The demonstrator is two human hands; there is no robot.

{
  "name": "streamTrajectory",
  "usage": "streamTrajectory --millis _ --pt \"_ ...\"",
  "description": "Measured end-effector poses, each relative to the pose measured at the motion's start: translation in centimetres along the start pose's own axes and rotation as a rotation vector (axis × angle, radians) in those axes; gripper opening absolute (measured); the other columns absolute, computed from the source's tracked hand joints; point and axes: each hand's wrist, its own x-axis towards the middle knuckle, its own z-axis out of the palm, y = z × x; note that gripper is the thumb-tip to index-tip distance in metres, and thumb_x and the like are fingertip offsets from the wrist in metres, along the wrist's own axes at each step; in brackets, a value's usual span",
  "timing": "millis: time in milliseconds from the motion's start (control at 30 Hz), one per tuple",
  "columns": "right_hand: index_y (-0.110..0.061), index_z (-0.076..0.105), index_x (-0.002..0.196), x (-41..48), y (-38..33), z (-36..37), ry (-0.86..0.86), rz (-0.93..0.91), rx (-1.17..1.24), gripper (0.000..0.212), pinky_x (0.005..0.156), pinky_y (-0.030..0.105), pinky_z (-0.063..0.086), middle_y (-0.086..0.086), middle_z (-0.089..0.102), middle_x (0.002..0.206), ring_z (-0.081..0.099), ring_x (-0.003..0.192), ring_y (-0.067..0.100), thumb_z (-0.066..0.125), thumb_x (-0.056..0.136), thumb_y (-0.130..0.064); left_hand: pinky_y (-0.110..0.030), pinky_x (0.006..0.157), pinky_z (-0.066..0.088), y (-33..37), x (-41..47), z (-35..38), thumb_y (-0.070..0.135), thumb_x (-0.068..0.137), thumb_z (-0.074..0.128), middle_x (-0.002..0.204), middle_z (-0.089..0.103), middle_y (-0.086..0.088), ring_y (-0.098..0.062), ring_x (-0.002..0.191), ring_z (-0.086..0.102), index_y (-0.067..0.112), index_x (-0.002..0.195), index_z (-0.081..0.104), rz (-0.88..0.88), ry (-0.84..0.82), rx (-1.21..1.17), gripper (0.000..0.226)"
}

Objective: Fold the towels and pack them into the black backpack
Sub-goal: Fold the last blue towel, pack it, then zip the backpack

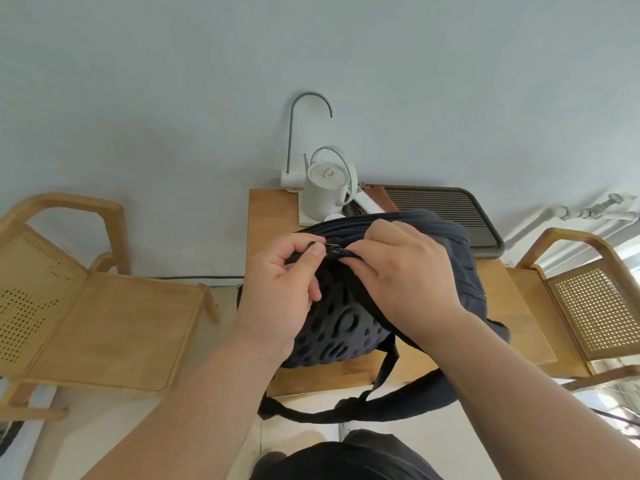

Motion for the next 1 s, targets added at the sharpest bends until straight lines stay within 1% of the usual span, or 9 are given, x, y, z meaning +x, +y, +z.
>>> streamTrajectory --millis 67,167,367,500,633,700,867,933,1000 --pt "-0.019 0.073 0.081 0.0 0.0 0.3 0.003 -0.002 0.001 0.032 0.055 0.038 0.045 -0.003 0.055 0.076 0.051 0.069 0.019 0.053 0.1 -0.035 -0.027 0.05 0.037 -0.6 -0.1 -0.6 0.015 0.1 0.057 0.056 0.049 -0.012 -0.019 0.051 0.039 0.018 0.097 0.073 -0.071 0.04 -0.053 0.016" --pt "-0.02 0.074 0.08 -0.1 0.2 0.6 -0.007 -0.011 0.003 0.035 0.054 0.037 0.045 -0.004 0.055 0.075 0.051 0.07 0.019 0.051 0.101 -0.036 -0.027 0.051 0.034 -1.7 -0.3 -1.8 0.017 0.1 0.058 0.056 0.045 -0.008 -0.016 0.051 0.037 0.018 0.09 0.074 -0.137 0.092 -0.055 0.018" --pt "-0.02 0.073 0.08 -0.3 -0.7 1.3 -0.015 -0.056 -0.016 0.031 0.053 0.032 0.043 -0.005 0.055 0.075 0.051 0.071 0.017 0.054 0.1 -0.035 -0.021 0.046 0.037 -2.8 -0.4 -3.6 0.018 0.1 0.059 0.057 0.043 -0.008 -0.013 0.047 0.036 0.017 0.082 0.073 -0.256 0.131 -0.088 0.023" --pt "-0.021 0.071 0.076 0.5 -1.1 1.8 -0.024 -0.034 -0.04 0.034 0.05 0.029 0.039 -0.005 0.053 0.075 0.05 0.072 0.017 0.053 0.1 -0.037 -0.021 0.042 0.033 -3.6 -0.2 -5.4 0.016 0.098 0.062 0.067 0.053 -0.009 -0.011 0.048 0.038 0.015 0.085 0.073 -0.322 0.191 -0.13 0.017" --pt "-0.022 0.072 0.077 1.1 -1.0 2.2 -0.019 0.034 -0.013 0.037 0.05 0.032 0.044 -0.006 0.055 0.076 0.054 0.074 0.018 0.05 0.1 -0.04 -0.021 0.041 0.031 -5.1 -0.6 -7.2 0.014 0.099 0.061 0.078 0.062 -0.005 -0.009 0.048 0.039 0.012 0.093 0.072 -0.367 0.253 -0.128 0.013" --pt "-0.022 0.072 0.078 1.4 -0.8 2.3 -0.024 0.056 0.001 0.039 0.051 0.032 0.044 -0.006 0.055 0.077 0.054 0.075 0.018 0.047 0.1 -0.042 -0.022 0.042 0.029 -6.2 -1.0 -7.9 0.013 0.099 0.059 0.082 0.063 -0.004 -0.009 0.048 0.04 0.01 0.095 0.071 -0.39 0.272 -0.11 0.013" --pt "-0.022 0.071 0.073 1.4 -2.3 3.3 -0.021 0.06 -0.013 0.039 0.05 0.031 0.044 -0.006 0.053 0.074 0.053 0.073 0.017 0.049 0.098 -0.041 -0.023 0.039 0.028 -7.6 -0.8 -8.4 0.011 0.099 0.06 0.087 0.063 -0.006 -0.009 0.046 0.042 0.009 0.096 0.069 -0.467 0.329 -0.218 0.009" --pt "-0.021 0.07 0.071 1.6 -3.3 3.9 -0.037 0.045 -0.014 0.037 0.049 0.029 0.043 -0.006 0.053 0.074 0.053 0.071 0.018 0.052 0.097 -0.04 -0.023 0.04 0.03 -7.8 -0.5 -9.0 0.012 0.099 0.059 0.084 0.063 -0.006 -0.01 0.048 0.044 0.007 0.096 0.068 -0.479 0.354 -0.163 0.011" --pt "-0.02 0.068 0.069 1.9 -4.8 5.0 -0.069 0.028 -0.025 0.033 0.049 0.027 0.038 -0.006 0.052 0.073 0.053 0.069 0.019 0.058 0.096 -0.038 -0.026 0.047 0.034 -7.8 -0.3 -9.6 0.016 0.098 0.058 0.079 0.061 -0.006 -0.016 0.057 0.046 0.005 0.091 0.066 -0.456 0.415 0.037 0.015"
